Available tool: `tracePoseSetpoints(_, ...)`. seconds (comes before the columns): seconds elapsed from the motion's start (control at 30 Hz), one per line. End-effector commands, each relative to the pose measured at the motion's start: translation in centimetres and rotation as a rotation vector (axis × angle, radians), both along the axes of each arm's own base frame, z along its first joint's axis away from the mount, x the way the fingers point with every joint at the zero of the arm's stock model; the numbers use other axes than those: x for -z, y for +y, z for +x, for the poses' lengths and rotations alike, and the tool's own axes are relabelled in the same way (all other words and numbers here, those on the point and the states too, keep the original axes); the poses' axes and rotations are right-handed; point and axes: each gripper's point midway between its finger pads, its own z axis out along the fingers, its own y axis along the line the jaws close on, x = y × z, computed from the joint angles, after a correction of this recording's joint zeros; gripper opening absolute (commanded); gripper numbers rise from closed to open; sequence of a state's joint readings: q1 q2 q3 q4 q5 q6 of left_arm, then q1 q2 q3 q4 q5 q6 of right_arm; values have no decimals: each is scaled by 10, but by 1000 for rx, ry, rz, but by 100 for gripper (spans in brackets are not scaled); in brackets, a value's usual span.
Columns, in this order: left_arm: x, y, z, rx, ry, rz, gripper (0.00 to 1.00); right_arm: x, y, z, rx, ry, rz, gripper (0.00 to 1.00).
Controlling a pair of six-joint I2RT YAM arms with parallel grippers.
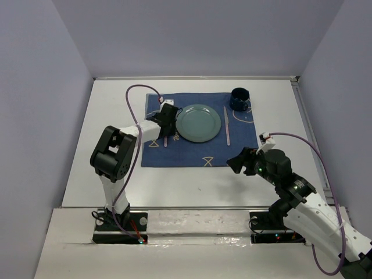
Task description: Set the dinner table for one person
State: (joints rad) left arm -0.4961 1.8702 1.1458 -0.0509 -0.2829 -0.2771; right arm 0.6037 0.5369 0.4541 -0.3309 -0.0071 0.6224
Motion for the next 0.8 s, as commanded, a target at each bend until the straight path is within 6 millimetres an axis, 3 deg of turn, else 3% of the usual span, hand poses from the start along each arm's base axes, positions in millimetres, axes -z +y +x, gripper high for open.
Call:
tracePoseSetpoints(0.0,-28,4,12,-56,-75,-5,70,-22,-2,5,28,-46,14,78)
tracePoseSetpoints(0.03,-33,6,13,-63,-86,-2,81,-24,-3,6,33,-49,12,79)
tracePoseSetpoints(0.07,-43,6,15,-68,-108,-8,99,-29,-3,7,35,-55,13,79)
tracePoseSetpoints(0.2,-77,11,14,-96,-166,-30,99,-49,-8,10,55,-98,5,84)
tracePoseSetpoints(0.3,-118,11,11,-102,-247,-89,99,-62,-15,13,89,-121,0,100)
tracePoseSetpoints(0.33,-131,12,10,-105,-274,-108,99,-73,-16,13,92,-142,6,100)
tracePoseSetpoints(0.37,-157,12,6,-103,-326,-152,99,-76,-18,14,104,-146,0,100)
tracePoseSetpoints(0.43,-181,13,0,-99,-377,-193,99,-91,-20,15,112,-173,4,100)
tracePoseSetpoints(0.47,-206,16,-8,-99,-432,-231,99,-94,-23,16,123,-177,-4,100)
tracePoseSetpoints(0.57,-242,23,-23,-96,-519,-285,99,-116,-33,17,171,-218,5,100)
tracePoseSetpoints(0.67,-302,35,-58,-68,-668,-397,99,-131,-40,17,185,-260,-16,100)
tracePoseSetpoints(0.7,-305,35,-66,-50,-683,-416,99,-145,-42,15,189,-284,-8,100)
tracePoseSetpoints(0.77,-341,39,-91,2,-782,-497,99,-158,-49,12,197,-314,-24,100)
